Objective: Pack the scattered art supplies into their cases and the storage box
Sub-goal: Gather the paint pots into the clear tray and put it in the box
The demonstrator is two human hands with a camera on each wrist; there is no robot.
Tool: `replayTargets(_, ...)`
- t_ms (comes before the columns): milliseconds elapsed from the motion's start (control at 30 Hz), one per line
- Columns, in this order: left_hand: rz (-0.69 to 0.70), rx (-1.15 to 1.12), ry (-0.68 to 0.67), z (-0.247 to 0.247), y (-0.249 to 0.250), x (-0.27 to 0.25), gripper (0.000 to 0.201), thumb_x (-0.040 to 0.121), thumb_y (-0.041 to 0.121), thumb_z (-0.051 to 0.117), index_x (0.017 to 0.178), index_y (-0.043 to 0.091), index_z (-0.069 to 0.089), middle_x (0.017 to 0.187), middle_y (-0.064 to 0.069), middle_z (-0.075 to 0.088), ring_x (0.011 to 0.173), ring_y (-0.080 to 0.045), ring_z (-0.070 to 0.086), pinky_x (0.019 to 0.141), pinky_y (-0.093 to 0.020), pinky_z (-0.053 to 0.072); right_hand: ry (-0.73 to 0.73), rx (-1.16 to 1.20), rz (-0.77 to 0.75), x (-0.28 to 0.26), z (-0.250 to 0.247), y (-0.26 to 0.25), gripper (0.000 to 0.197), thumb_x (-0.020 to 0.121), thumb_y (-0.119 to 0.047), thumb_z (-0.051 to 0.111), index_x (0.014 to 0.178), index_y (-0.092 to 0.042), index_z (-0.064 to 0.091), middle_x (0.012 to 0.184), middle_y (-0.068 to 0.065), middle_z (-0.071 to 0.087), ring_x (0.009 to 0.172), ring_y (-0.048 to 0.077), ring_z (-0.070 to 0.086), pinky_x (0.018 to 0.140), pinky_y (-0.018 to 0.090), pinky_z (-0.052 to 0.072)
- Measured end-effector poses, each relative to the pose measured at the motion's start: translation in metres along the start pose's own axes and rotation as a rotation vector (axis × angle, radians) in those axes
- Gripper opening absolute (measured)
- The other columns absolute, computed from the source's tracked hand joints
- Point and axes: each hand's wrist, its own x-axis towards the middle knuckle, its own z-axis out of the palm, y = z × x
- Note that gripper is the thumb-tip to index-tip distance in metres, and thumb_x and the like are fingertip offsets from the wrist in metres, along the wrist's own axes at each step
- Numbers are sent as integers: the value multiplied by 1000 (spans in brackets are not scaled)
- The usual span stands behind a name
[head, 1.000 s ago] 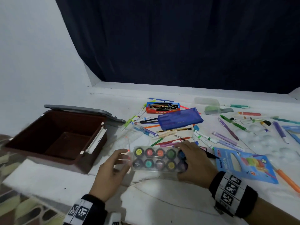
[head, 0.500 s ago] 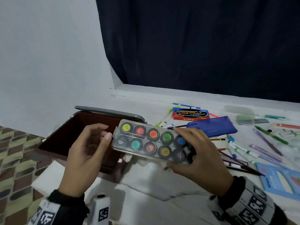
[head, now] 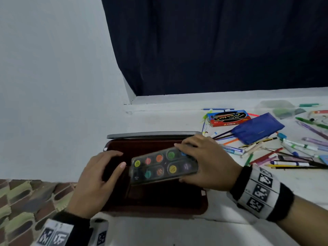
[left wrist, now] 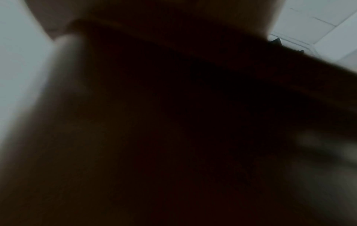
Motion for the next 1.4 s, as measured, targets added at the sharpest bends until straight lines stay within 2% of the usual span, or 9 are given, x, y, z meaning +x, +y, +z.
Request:
replayTargets(67, 38, 37, -66, 2, -14, 4, 35, 93, 59, 46, 120, 38, 55, 118, 23, 57, 115, -5, 52, 98, -35, 44, -29, -36, -5, 10, 6, -4, 81, 68, -67, 65, 134, -20, 58, 117, 0, 59, 110, 19, 51, 93, 35, 42)
replayTargets(167, 61, 42, -73, 7, -23, 6, 32, 96, 49, 50, 123, 32, 54, 118, 17, 57, 113, -7, 53, 97, -37, 47, -98, -113, -8, 24, 12, -9, 76, 69, -68, 63, 131, -24, 58, 115, 4, 58, 108, 23, 51, 91, 41, 45)
replayTargets(367, 16, -64, -18, 5, -24, 3, 29, 93, 36, 57, 121, 29, 56, 111, 15, 58, 102, 6, 52, 87, -2, 35, -278, -308, 30, 41, 29, -20, 71, 80, -72, 51, 139, -34, 42, 127, 8, 48, 117, 27, 42, 94, 40, 41)
replayTargets(533, -4, -31, -69, 6, -25, 1, 31, 94, 47, 51, 124, 38, 51, 116, 19, 54, 108, -7, 54, 92, -31, 47, -372, -381, 72, 43, 47, -21, 76, 87, -68, 47, 149, -33, 21, 134, 9, 38, 119, 29, 40, 92, 42, 42)
replayTargets(600, 4, -16, -72, 6, -25, 0, 32, 94, 48, 51, 124, 37, 52, 115, 19, 54, 107, -7, 53, 94, -35, 47, -428, -407, 65, 44, 53, -21, 83, 86, -63, 52, 151, -30, 14, 135, 11, 35, 120, 30, 39, 91, 43, 43)
replayTargets(833, 38, 70, -129, 6, -23, -1, 36, 93, 57, 41, 121, 37, 52, 113, 21, 56, 103, -5, 51, 93, -30, 38, -501, -385, 58, 47, 52, -17, 87, 84, -56, 58, 152, -30, 11, 134, 10, 35, 118, 29, 41, 87, 41, 46)
replayTargets(1000, 63, 116, -160, 7, -22, -1, 40, 93, 61, 35, 120, 37, 53, 113, 22, 56, 105, -3, 51, 93, -25, 31, -482, -407, 39, 45, 54, -17, 86, 85, -57, 55, 153, -30, 11, 138, 9, 37, 122, 28, 40, 93, 44, 43)
replayTargets(1133, 59, 114, -159, 7, -22, -1, 42, 93, 61, 34, 120, 36, 54, 114, 21, 58, 106, -5, 52, 93, -25, 31, -442, -428, 13, 45, 53, -16, 84, 84, -58, 57, 152, -29, 16, 134, 8, 42, 126, 28, 34, 92, 44, 40)
replayTargets(1400, 61, 122, -165, 6, -21, -1, 39, 93, 59, 35, 119, 36, 53, 108, 20, 58, 103, -5, 54, 94, -27, 34, -482, -397, 5, 49, 54, -20, 69, 86, -47, 64, 145, -29, 33, 130, 10, 39, 113, 28, 45, 81, 40, 52)
